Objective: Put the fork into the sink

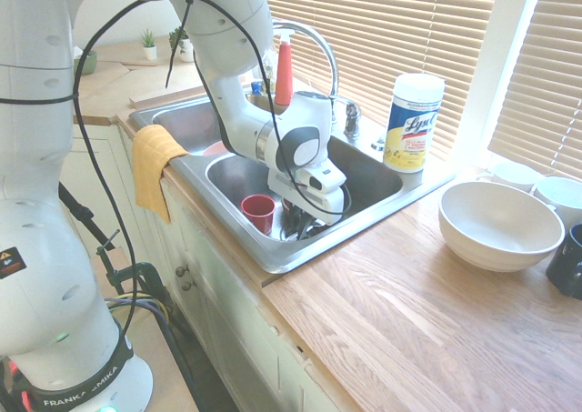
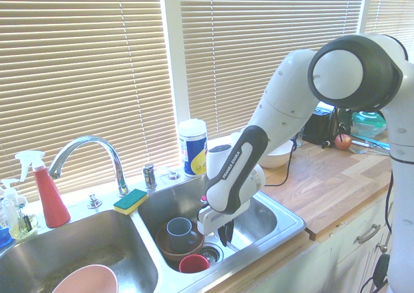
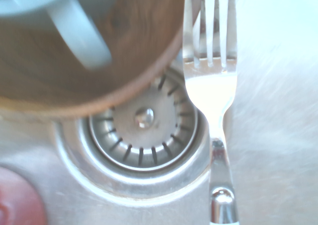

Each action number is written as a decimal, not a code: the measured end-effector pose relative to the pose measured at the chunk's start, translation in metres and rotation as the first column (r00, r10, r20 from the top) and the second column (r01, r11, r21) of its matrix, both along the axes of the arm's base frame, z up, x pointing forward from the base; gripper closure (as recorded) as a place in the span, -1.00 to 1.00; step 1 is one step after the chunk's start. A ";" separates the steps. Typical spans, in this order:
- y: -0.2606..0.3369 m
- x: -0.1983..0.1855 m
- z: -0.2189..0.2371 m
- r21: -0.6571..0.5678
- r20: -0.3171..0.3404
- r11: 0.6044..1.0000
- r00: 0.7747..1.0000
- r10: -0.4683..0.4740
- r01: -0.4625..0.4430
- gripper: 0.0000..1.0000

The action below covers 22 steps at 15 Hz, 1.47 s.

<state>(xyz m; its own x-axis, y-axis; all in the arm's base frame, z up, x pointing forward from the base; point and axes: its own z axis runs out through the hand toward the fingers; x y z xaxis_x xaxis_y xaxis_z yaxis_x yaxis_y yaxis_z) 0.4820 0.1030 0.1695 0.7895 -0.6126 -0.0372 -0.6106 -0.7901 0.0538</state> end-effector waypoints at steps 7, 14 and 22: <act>-0.007 -0.010 -0.040 -0.008 -0.049 0.999 0.998 -0.038 0.038 -1.00; -0.010 -0.007 -0.040 -0.003 -0.034 0.998 0.998 -0.058 0.058 -1.00; -0.028 0.014 0.080 0.018 0.076 0.999 0.996 -0.042 0.041 -1.00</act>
